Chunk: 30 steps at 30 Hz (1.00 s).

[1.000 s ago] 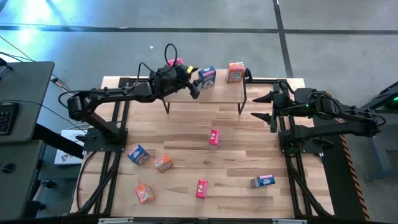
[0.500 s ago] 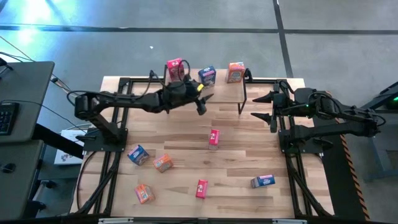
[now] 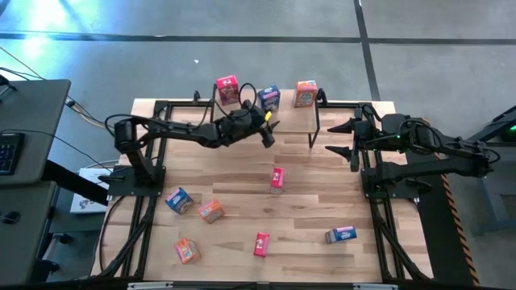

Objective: Stack cereal on shelf
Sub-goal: Put the top blue cereal box on the shelf

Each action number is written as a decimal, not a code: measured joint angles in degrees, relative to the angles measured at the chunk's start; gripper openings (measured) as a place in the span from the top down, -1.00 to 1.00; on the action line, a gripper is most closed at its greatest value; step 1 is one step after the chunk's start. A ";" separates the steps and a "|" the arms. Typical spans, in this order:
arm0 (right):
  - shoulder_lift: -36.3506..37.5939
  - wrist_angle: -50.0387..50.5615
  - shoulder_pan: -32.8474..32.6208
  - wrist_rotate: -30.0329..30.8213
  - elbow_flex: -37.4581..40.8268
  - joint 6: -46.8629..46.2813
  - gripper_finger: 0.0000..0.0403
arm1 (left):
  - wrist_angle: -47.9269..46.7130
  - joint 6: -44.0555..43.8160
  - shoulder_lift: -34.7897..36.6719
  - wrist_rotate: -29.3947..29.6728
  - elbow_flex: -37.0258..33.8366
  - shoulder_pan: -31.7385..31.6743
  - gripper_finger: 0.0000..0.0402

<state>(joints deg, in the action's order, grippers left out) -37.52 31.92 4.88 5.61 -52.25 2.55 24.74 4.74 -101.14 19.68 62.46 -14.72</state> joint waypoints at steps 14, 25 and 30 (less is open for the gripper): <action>-0.01 0.02 -0.01 0.00 0.00 0.00 -0.29 | -0.34 0.00 -0.61 2.21 -0.01 -2.00 -0.17; 0.00 0.01 0.00 0.02 0.00 0.00 -0.29 | -0.94 -0.03 -0.61 1.80 0.00 -3.62 -0.17; -0.01 0.02 -0.01 0.02 0.00 0.00 -0.29 | -0.93 -0.15 -0.61 1.36 0.00 -3.96 -0.17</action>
<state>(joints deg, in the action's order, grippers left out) -37.52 31.94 4.88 5.63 -52.25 2.55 23.81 4.60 -101.75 21.04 62.46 -18.68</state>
